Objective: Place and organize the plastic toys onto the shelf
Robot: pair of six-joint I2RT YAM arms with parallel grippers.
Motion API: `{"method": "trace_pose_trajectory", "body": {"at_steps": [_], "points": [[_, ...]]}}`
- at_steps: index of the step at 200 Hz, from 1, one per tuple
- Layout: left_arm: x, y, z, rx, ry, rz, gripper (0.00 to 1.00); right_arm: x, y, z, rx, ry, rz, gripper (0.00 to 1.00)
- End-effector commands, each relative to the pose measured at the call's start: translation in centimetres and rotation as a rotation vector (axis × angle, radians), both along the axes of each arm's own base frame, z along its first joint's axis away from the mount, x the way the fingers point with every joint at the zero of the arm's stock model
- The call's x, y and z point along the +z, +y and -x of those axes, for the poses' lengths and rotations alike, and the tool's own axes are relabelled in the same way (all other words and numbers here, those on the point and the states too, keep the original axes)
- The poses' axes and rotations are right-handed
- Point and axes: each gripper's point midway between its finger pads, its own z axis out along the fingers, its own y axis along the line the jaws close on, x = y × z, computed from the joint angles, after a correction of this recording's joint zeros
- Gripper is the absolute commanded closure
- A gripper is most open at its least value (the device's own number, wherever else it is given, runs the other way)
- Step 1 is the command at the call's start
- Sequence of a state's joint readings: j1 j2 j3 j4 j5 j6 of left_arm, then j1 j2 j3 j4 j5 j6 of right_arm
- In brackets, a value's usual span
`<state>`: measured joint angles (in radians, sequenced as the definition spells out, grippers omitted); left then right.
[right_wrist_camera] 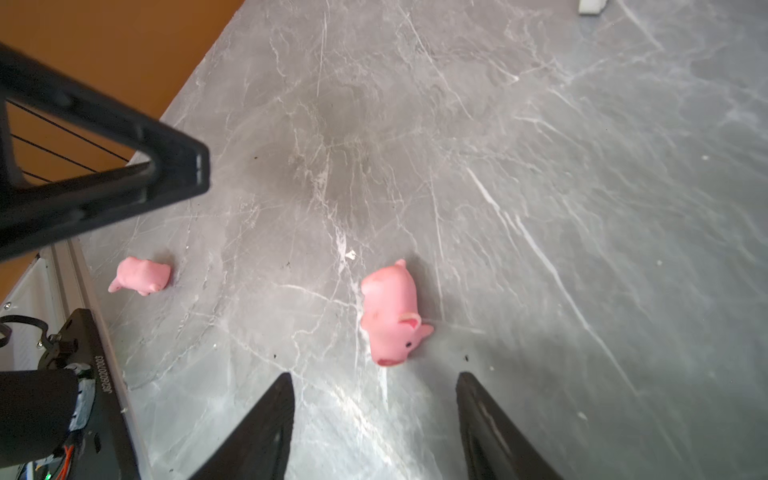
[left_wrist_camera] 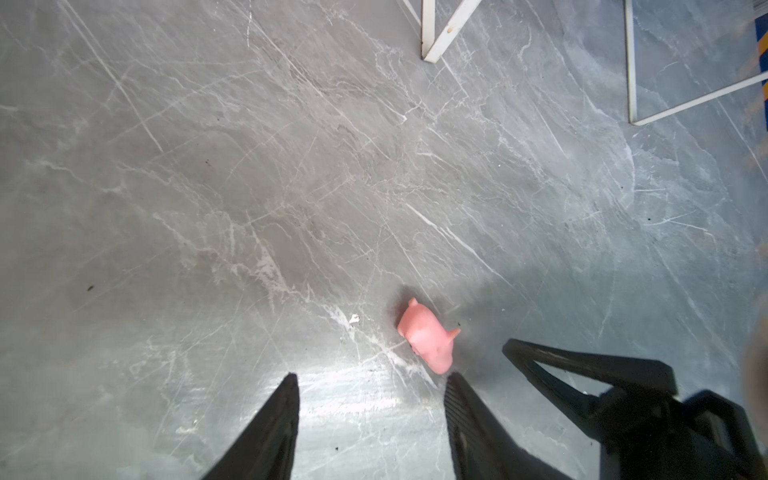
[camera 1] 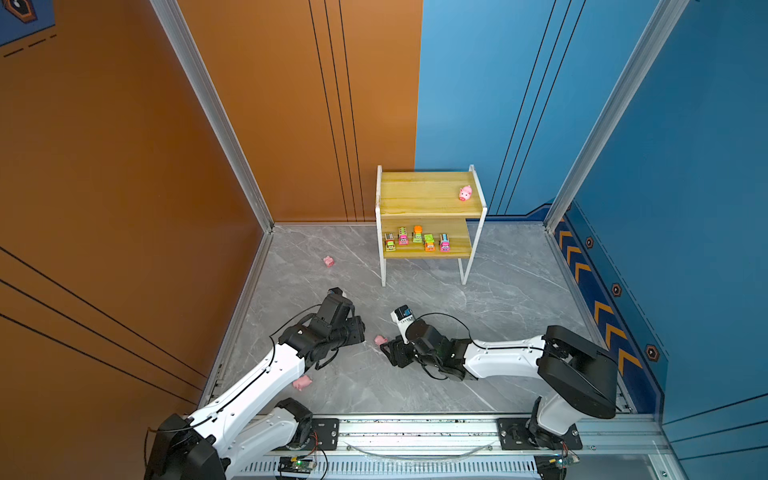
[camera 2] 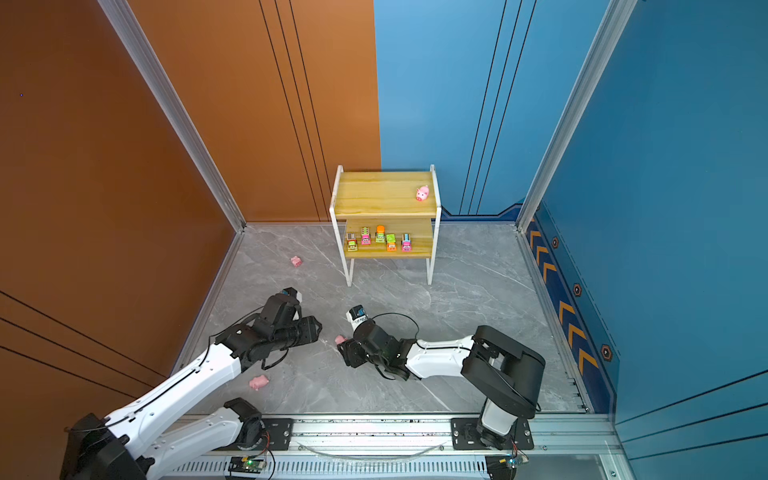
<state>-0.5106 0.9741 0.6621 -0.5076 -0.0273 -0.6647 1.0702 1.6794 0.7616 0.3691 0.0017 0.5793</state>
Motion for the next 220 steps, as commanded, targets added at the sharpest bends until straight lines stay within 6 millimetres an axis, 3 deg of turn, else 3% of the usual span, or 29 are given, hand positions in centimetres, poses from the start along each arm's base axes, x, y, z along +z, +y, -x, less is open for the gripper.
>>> {"method": "trace_pose_trajectory", "body": {"at_steps": [1, 56, 117, 166, 220], "points": [[0.9, 0.1, 0.8, -0.039, 0.011, 0.006, 0.42, 1.0, 2.0, -0.7, 0.007, 0.005, -0.081, 0.42], [2.5, -0.1, 0.6, -0.052, -0.026, 0.037, 0.42, -0.7, 2.1, -1.7, -0.037, -0.004, -0.026, 0.51], [2.6, 0.2, 1.0, -0.047, -0.036, 0.045, 0.42, -2.1, 2.4, -1.9, -0.042, -0.025, 0.042, 0.59], [2.5, 0.8, 1.2, -0.032, -0.043, 0.044, 0.42, -2.1, 3.4, 0.0, -0.008, -0.107, 0.135, 0.7], [2.4, 1.4, 1.5, -0.016, -0.05, 0.049, 0.42, -2.9, 4.9, 2.9, 0.049, -0.177, 0.214, 0.74]]}}
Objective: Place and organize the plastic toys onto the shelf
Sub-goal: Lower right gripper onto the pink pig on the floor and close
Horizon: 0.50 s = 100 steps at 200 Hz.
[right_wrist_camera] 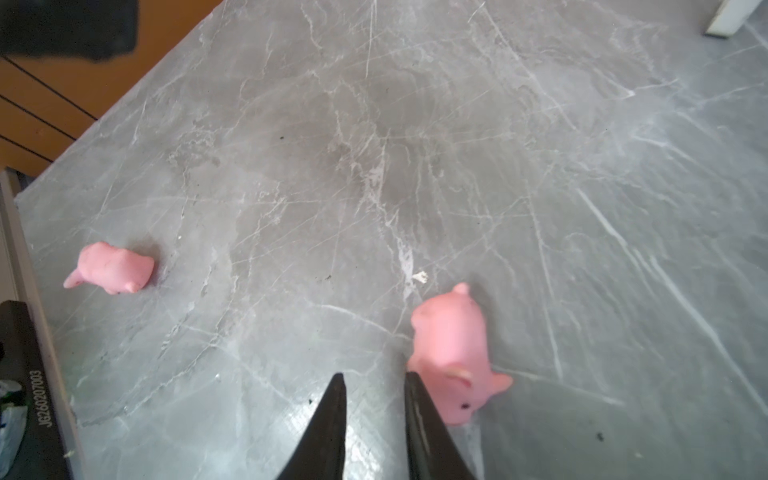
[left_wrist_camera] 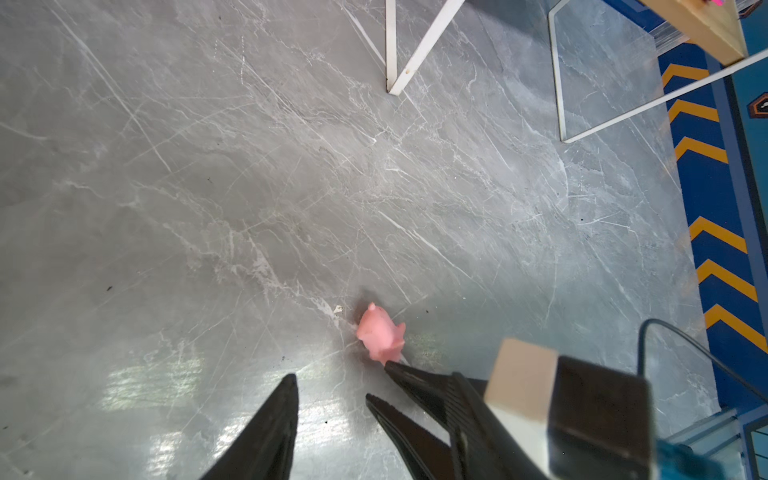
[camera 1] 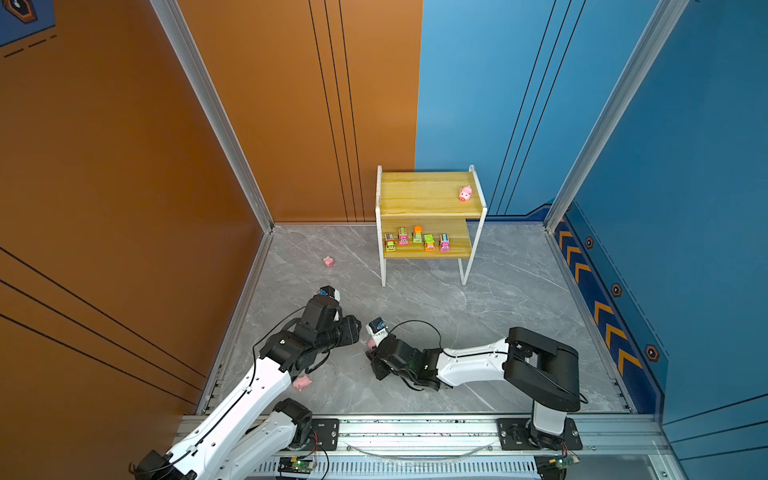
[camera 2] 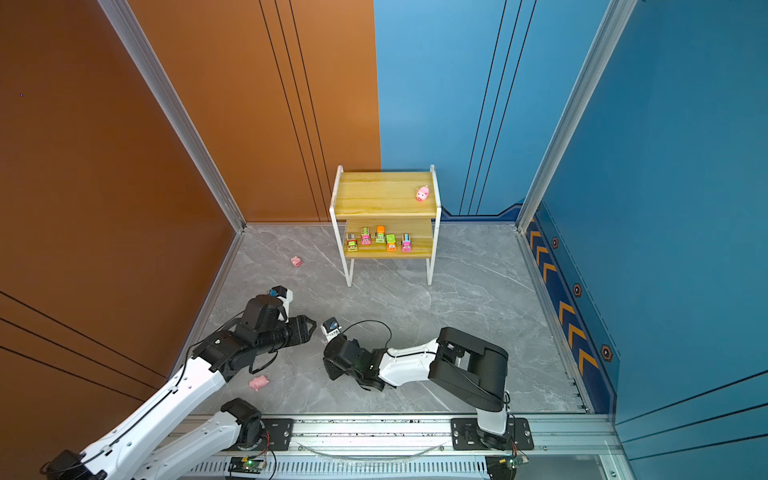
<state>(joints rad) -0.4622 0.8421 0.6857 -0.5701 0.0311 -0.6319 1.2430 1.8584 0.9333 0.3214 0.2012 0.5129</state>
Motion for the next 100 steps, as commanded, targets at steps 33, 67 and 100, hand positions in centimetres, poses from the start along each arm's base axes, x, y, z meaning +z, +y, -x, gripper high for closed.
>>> {"method": "trace_pose_trajectory", "body": {"at_steps": [33, 67, 100], "points": [[-0.8, 1.0, 0.9, 0.006, 0.022, -0.012, 0.42, 0.6, 0.1, 0.5, 0.023, -0.083, 0.06, 0.72], [-0.6, 1.4, 0.9, 0.014, 0.016, -0.01, 0.42, 3.6, -0.3, 0.3, 0.003, -0.12, -0.01, 0.71], [-0.6, 1.4, 0.8, -0.001, 0.017, -0.019, 0.42, 5.9, -2.4, -1.1, -0.092, -0.101, -0.111, 0.65]]}}
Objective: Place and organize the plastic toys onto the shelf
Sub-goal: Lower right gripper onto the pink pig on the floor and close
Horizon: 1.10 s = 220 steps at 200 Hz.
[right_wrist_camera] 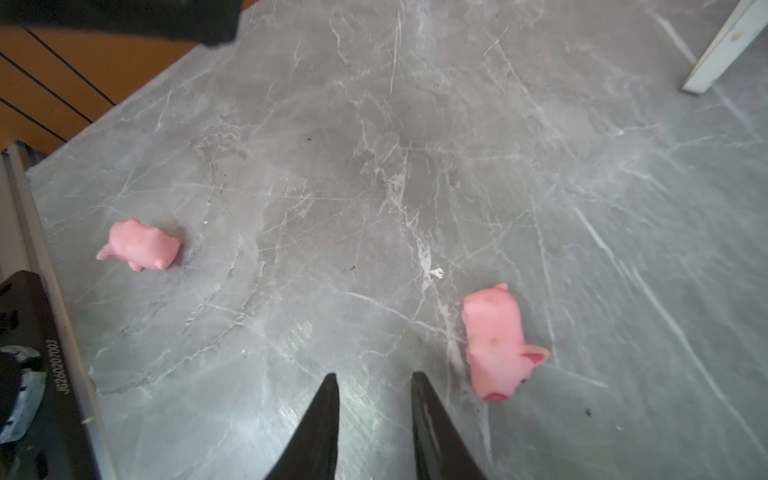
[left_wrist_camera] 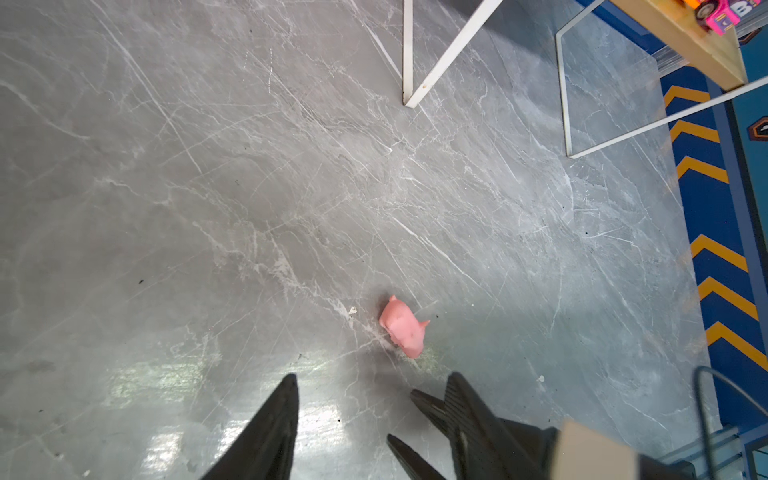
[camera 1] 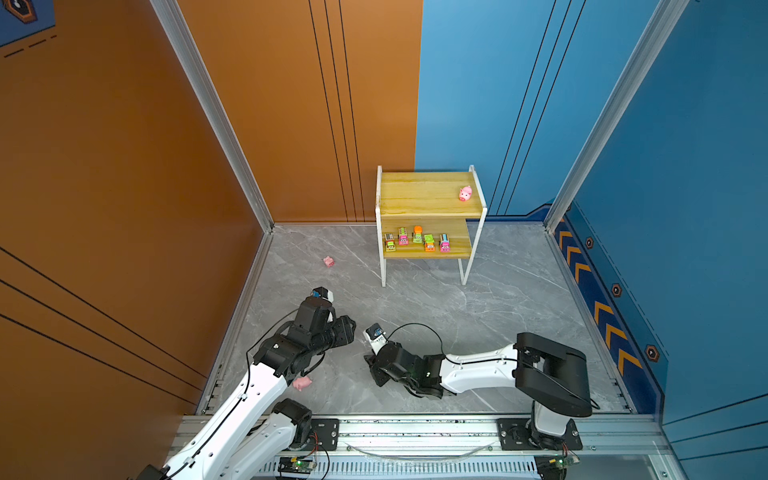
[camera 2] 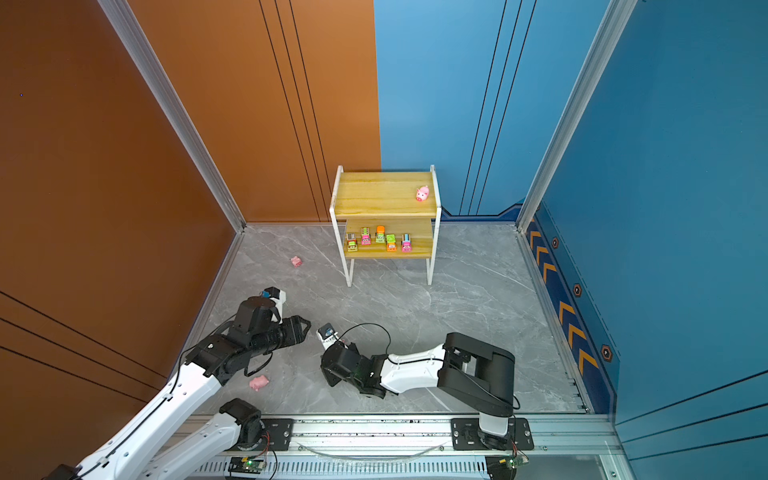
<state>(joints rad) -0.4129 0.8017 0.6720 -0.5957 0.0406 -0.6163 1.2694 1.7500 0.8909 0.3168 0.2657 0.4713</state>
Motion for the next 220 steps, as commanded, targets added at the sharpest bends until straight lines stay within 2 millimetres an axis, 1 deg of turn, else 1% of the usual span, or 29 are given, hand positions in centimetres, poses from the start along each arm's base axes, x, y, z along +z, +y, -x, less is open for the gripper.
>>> {"method": "trace_pose_trajectory", "body": {"at_steps": [1, 15, 26, 32, 50, 97, 119, 138, 169, 196, 220], "points": [[-0.6, 0.1, 0.6, -0.033, 0.021, -0.017, 0.42, 2.6, -1.6, -1.7, -0.094, -0.012, -0.094, 0.65], [-0.7, -0.1, 0.6, -0.046, 0.03, -0.02, 0.41, 2.8, -2.3, -2.2, -0.132, 0.016, -0.12, 0.62], [-0.6, -0.2, 0.5, -0.055, 0.029, -0.024, 0.4, 2.4, -2.9, -2.7, -0.167, 0.059, -0.147, 0.6], [-0.4, -0.2, 0.4, -0.06, 0.025, -0.026, 0.4, 2.0, -3.3, -3.0, -0.189, 0.093, -0.167, 0.59], [0.0, -0.4, 0.3, -0.077, 0.019, -0.036, 0.39, 0.8, -3.6, -3.4, -0.214, 0.17, -0.224, 0.57], [0.3, -0.6, 0.0, -0.101, 0.013, -0.049, 0.38, -2.1, -4.1, -3.9, -0.258, 0.273, -0.285, 0.52], [0.3, -0.6, 0.1, -0.107, 0.012, -0.047, 0.38, -3.3, -3.8, -4.1, -0.262, 0.298, -0.297, 0.5], [0.4, -0.6, 0.2, -0.106, 0.007, -0.044, 0.38, -4.0, -3.5, -4.2, -0.264, 0.307, -0.298, 0.5], [0.7, -0.6, 0.4, -0.106, -0.006, -0.035, 0.38, -4.3, -3.0, -4.4, -0.263, 0.3, -0.288, 0.5], [0.7, -0.4, 0.4, -0.102, -0.011, -0.033, 0.38, -4.7, -2.3, -4.3, -0.252, 0.283, -0.249, 0.52], [0.7, -0.4, 0.4, -0.1, -0.01, -0.031, 0.38, -5.4, -1.7, -4.3, -0.252, 0.275, -0.208, 0.59]]}}
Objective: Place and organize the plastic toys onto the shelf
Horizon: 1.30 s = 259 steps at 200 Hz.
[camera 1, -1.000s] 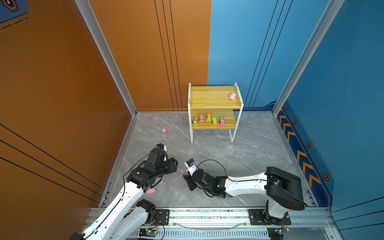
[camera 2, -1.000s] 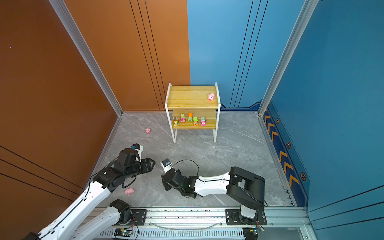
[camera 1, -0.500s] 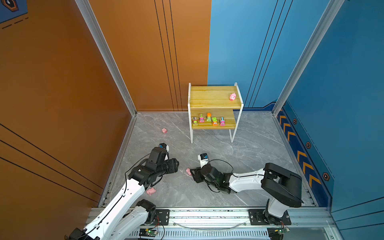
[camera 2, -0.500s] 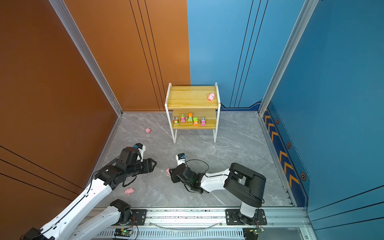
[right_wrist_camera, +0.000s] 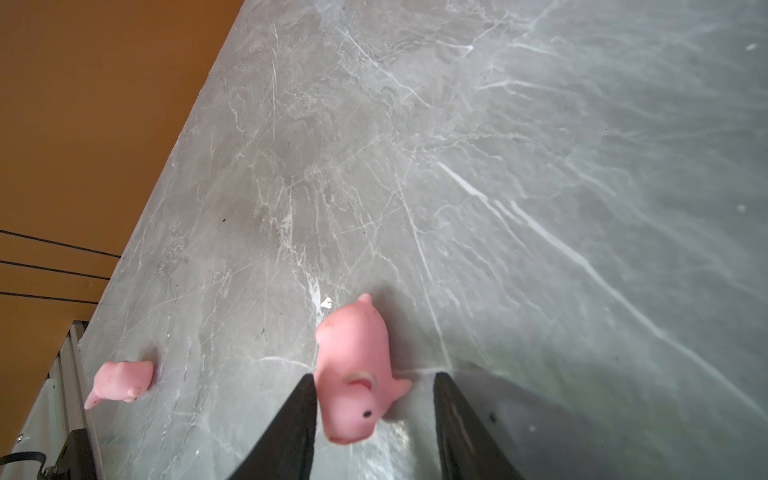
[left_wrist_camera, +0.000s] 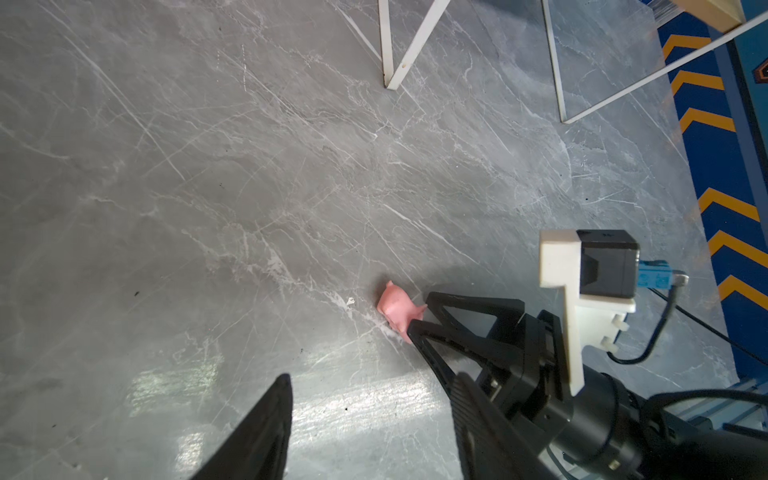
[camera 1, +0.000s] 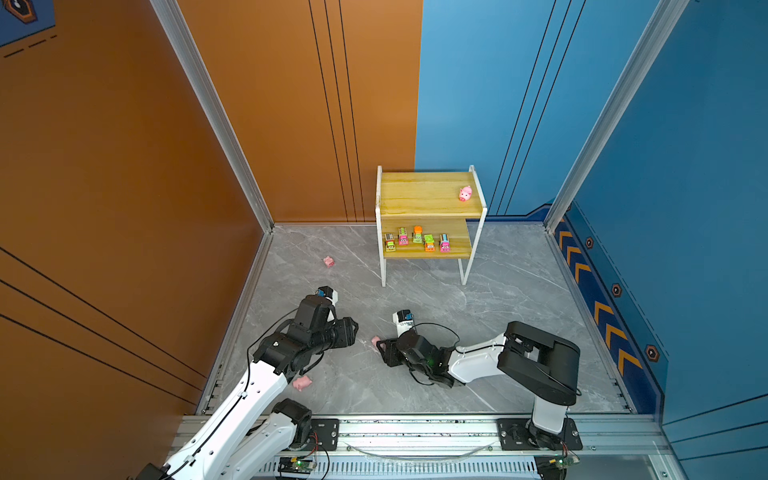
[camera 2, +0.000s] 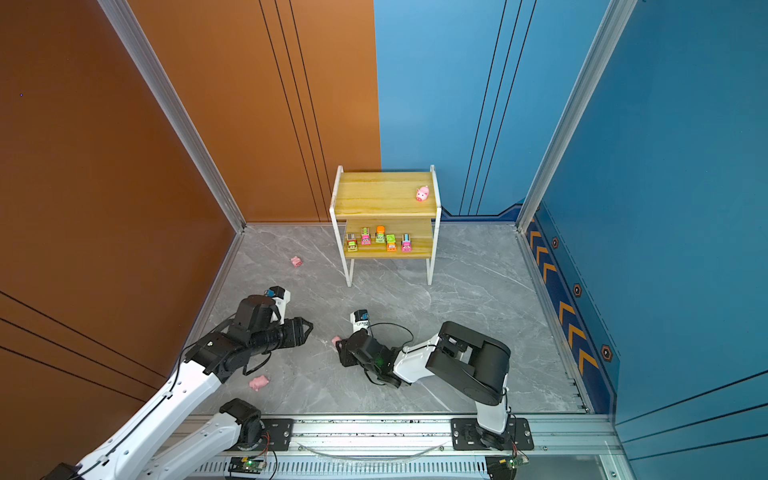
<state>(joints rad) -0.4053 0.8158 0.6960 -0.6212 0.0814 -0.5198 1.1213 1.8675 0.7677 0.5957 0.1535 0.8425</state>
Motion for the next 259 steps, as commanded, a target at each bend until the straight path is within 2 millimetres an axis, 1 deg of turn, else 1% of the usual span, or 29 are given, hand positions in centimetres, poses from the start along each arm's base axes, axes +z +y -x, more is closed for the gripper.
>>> {"method": "trace_pose_trajectory", "body": {"at_steps": [1, 24, 62, 85, 109, 130, 151, 162, 172, 191, 212, 232, 250, 259], "points": [[0.5, 0.1, 0.1, -0.008, -0.004, 0.005, 0.38, -0.7, 0.8, 0.1, 0.013, -0.009, 0.047, 0.59], [0.4, 0.2, 0.1, -0.007, -0.005, 0.005, 0.38, -1.2, 1.2, 0.2, 0.023, -0.027, 0.1, 0.66], [0.5, 0.4, 0.1, 0.0, -0.011, 0.005, 0.38, -0.8, 2.3, 0.8, 0.056, -0.1, 0.226, 0.73], [0.6, 0.5, 0.0, 0.009, -0.014, 0.006, 0.38, -0.3, 3.3, 1.1, 0.084, -0.141, 0.286, 0.74], [0.7, 0.8, 0.0, 0.018, -0.015, 0.008, 0.38, -0.3, 4.4, 1.7, 0.119, -0.173, 0.356, 0.74], [1.0, 1.2, -0.1, 0.037, -0.022, 0.017, 0.38, -0.3, 5.3, 2.0, 0.142, -0.183, 0.367, 0.73], [1.1, 1.8, -0.2, 0.06, -0.02, 0.028, 0.38, 0.0, 5.8, 2.1, 0.153, -0.189, 0.353, 0.67], [1.0, 2.0, -0.3, 0.07, -0.012, 0.033, 0.38, 0.4, 5.8, 2.0, 0.151, -0.202, 0.35, 0.6], [1.0, 2.1, -0.4, 0.077, -0.008, 0.038, 0.38, 1.0, 5.8, 2.0, 0.151, -0.218, 0.344, 0.56], [1.2, 2.5, -0.8, 0.084, -0.009, 0.039, 0.36, 2.7, 5.7, 2.1, 0.139, -0.256, 0.317, 0.48], [1.5, 2.7, -1.3, 0.079, -0.008, 0.031, 0.32, 4.7, 5.5, 2.4, 0.111, -0.297, 0.292, 0.43], [1.9, 2.9, -1.7, 0.07, -0.013, 0.014, 0.29, 5.9, 5.0, 2.8, 0.042, -0.326, 0.292, 0.4], [2.0, 3.1, -2.0, 0.064, -0.019, -0.003, 0.26, 6.0, 4.2, 2.9, -0.046, -0.322, 0.306, 0.36], [2.1, 3.2, -2.1, 0.059, -0.021, -0.008, 0.26, 5.7, 3.9, 3.0, -0.082, -0.31, 0.306, 0.34]]}}
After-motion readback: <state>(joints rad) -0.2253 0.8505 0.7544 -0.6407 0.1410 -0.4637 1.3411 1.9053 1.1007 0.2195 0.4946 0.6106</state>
